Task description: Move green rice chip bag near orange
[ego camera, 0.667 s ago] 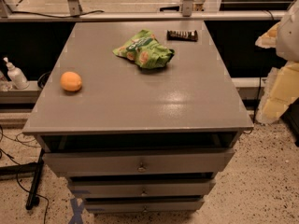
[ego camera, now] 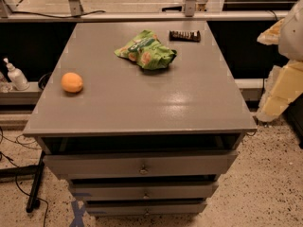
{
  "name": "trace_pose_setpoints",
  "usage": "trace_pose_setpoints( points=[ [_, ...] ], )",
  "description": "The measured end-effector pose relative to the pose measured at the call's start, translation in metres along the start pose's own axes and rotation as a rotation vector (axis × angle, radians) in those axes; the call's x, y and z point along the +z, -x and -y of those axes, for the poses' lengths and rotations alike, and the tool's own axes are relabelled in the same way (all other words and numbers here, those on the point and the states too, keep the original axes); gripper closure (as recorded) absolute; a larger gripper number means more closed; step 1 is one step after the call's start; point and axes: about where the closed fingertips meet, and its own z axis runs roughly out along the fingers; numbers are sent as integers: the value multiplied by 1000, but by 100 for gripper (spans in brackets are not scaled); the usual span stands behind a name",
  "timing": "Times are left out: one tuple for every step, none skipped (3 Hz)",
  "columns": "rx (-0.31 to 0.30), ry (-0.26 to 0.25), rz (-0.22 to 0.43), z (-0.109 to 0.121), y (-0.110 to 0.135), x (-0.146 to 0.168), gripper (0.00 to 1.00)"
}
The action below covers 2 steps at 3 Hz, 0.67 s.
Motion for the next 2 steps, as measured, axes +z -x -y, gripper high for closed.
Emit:
trace_pose_setpoints(
  points=[
    [9,-43,72,21,9,13,0],
    [34,-82,175,55,25,39,0]
  ],
)
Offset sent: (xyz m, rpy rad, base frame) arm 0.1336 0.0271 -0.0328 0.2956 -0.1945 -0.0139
